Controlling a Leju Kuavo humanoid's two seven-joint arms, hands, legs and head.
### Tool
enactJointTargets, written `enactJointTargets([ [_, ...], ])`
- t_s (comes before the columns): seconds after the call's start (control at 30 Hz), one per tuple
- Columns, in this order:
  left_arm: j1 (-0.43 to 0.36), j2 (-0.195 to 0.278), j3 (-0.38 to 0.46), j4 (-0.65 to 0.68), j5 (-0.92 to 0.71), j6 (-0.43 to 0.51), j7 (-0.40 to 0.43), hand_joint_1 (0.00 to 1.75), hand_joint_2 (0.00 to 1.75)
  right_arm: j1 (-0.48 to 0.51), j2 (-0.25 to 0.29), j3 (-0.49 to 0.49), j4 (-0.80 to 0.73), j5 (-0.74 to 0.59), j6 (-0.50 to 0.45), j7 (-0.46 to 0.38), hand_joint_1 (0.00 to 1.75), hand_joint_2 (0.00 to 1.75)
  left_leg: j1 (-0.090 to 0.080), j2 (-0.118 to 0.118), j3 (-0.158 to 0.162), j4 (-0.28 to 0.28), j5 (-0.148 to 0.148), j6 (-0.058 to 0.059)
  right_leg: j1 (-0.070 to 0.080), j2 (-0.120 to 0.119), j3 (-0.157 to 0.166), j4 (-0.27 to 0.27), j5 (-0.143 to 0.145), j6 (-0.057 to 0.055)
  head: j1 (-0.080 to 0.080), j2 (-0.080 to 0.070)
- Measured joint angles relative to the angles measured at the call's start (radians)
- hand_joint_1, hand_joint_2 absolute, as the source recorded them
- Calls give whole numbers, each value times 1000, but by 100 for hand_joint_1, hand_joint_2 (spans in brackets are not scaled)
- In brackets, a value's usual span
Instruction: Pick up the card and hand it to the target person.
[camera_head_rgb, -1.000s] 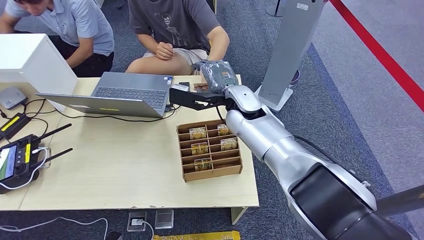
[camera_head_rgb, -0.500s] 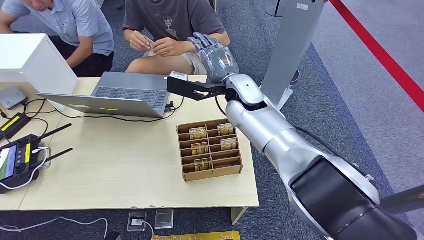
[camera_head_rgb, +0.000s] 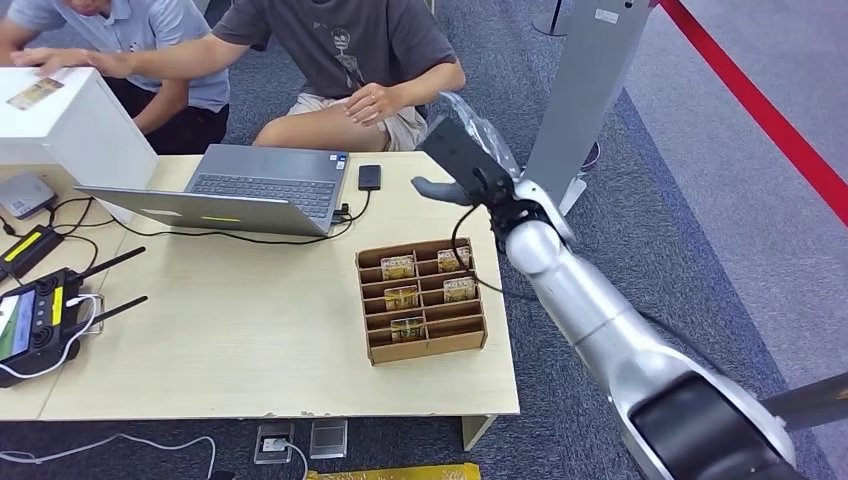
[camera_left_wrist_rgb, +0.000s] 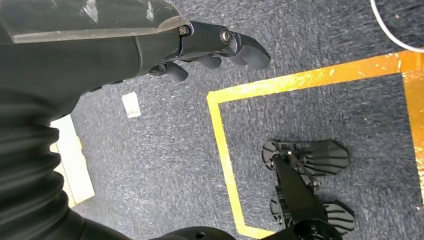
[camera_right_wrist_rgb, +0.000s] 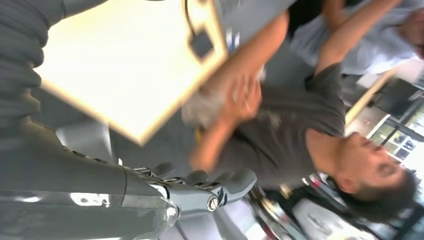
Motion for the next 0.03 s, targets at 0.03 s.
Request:
enactJointTargets([
  [0.03,1,0,0,0,1,2,1,0,175,39,-15,-15,-32,-44,2,-9,0,175,0,0,0,0,0,0,0,0,0,0,0,0,0,0],
])
